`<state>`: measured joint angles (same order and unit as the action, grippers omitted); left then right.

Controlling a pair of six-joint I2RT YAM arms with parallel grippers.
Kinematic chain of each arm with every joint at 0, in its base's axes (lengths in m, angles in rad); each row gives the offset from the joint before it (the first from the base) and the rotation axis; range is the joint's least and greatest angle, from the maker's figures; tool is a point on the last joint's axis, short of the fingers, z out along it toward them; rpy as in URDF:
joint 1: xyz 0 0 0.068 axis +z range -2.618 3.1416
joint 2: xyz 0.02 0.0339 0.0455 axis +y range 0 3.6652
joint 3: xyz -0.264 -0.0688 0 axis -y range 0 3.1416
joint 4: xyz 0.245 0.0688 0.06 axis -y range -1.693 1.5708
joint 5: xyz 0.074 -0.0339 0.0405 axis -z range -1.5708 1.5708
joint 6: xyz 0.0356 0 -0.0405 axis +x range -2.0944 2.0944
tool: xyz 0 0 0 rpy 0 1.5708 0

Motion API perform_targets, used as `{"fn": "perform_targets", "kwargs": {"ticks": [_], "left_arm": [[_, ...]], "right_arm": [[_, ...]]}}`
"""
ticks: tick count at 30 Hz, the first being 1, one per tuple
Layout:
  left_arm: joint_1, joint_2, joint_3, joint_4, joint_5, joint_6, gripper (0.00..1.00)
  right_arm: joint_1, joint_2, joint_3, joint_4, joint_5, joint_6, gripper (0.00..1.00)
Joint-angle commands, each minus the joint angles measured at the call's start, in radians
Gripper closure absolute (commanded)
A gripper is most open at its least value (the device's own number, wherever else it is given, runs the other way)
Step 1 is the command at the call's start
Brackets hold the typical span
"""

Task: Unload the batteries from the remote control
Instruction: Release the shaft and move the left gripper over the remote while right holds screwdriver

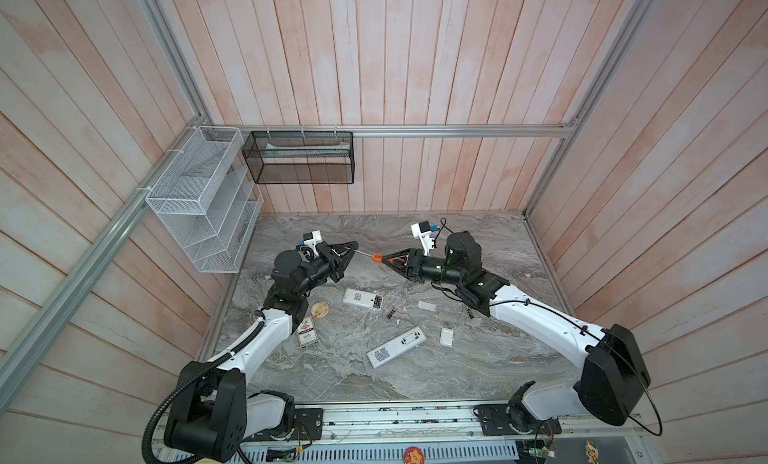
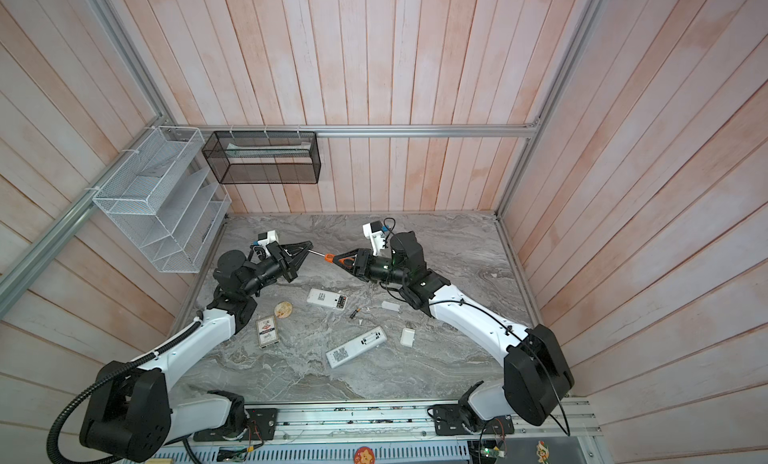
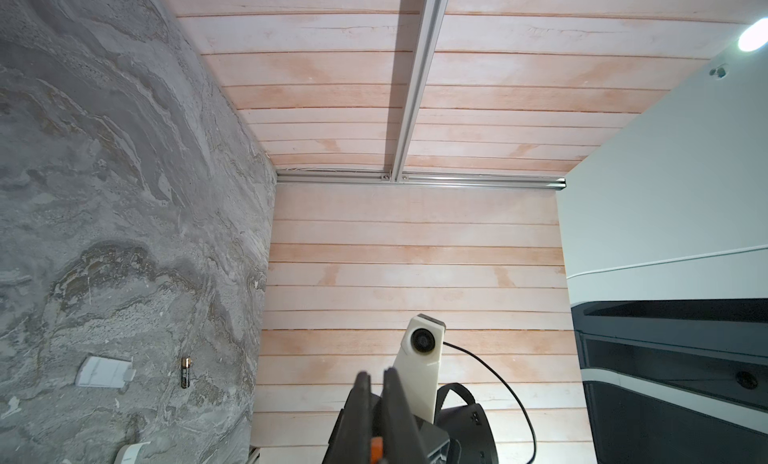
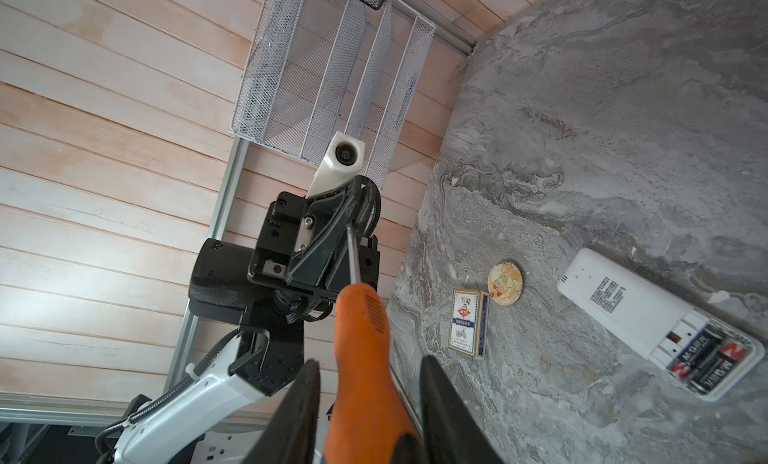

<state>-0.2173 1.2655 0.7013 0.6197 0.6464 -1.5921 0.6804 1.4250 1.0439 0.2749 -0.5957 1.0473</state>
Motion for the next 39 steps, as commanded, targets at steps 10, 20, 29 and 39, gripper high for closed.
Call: {"fn": "perform_targets", "kwargs": {"ticks": [10, 20, 29, 39], "left_arm": [[0.056, -0.026, -0.024, -0.026, 0.065, 0.026, 0.80], [0.142, -0.096, 0.093, -0.465, 0.152, 0.411, 0.10], [0.055, 0.087, 0.424, -1.240, 0.025, 1.327, 0.00], [-0.207, 0.258, 0.477, -1.453, -0.400, 2.302, 0.00]], "right_arm": [[0.005, 0.019, 0.048, -0.005, 0.027, -0.012, 0.84], [-0.076, -0.040, 0.090, -0.228, 0.047, -0.168, 0.86], [-0.257, -0.106, 0.195, -0.648, 0.112, -0.486, 0.86], [-0.277, -0.238, 0.143, -0.675, 0.280, -0.741, 0.89]]}}
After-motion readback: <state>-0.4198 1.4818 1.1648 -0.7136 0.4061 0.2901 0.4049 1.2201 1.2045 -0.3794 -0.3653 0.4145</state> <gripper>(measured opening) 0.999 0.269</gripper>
